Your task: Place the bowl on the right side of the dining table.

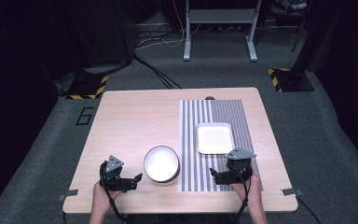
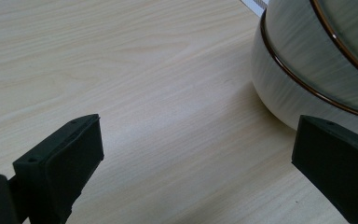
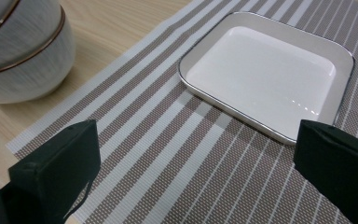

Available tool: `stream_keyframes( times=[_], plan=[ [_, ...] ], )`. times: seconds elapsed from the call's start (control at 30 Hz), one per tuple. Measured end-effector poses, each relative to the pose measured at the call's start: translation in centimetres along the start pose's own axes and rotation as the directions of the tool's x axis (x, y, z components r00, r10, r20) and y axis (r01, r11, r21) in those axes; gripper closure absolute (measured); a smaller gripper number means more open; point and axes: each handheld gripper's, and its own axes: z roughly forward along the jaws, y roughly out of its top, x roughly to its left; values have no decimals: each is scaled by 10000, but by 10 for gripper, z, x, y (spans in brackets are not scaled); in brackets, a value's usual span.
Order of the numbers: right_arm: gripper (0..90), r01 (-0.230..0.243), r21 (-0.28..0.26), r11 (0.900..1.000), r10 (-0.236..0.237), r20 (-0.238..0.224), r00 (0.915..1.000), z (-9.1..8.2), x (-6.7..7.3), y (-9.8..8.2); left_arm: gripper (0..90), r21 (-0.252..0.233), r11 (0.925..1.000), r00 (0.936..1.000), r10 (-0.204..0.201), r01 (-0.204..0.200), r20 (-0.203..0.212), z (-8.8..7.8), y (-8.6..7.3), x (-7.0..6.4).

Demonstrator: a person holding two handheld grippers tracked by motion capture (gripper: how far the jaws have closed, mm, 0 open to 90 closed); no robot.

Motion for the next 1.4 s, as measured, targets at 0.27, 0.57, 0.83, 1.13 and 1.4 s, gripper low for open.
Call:
stream_keyframes(
  times=[0.27, 0.57, 0.83, 1.13, 1.4],
  plan=[
    [0, 434, 19, 9991, -433, -270, 9987, 6, 13, 15, 23, -65, 10000, 9999, 42, -41, 124, -5, 4, 1],
    [0, 664, -46, 9978, -665, -490, 9966, 11, 22, 26, 23, -205, 9998, 9997, 58, -52, 256, -10, 8, 0],
    [0, 804, -48, 9968, -805, -663, 9945, 14, 28, 34, 22, -417, 9991, 9990, -34, 52, 445, -14, 14, 0],
    [0, 899, -189, 9958, -913, -901, 9917, 14, 32, 46, 22, -515, 9987, 9987, 57, -31, 499, -18, 23, -3],
    [0, 1164, -282, 9928, -1188, -1071, 9871, 15, 39, 56, 23, -766, 9970, 9986, 146, -107, 502, -21, 31, -5]
  ],
)
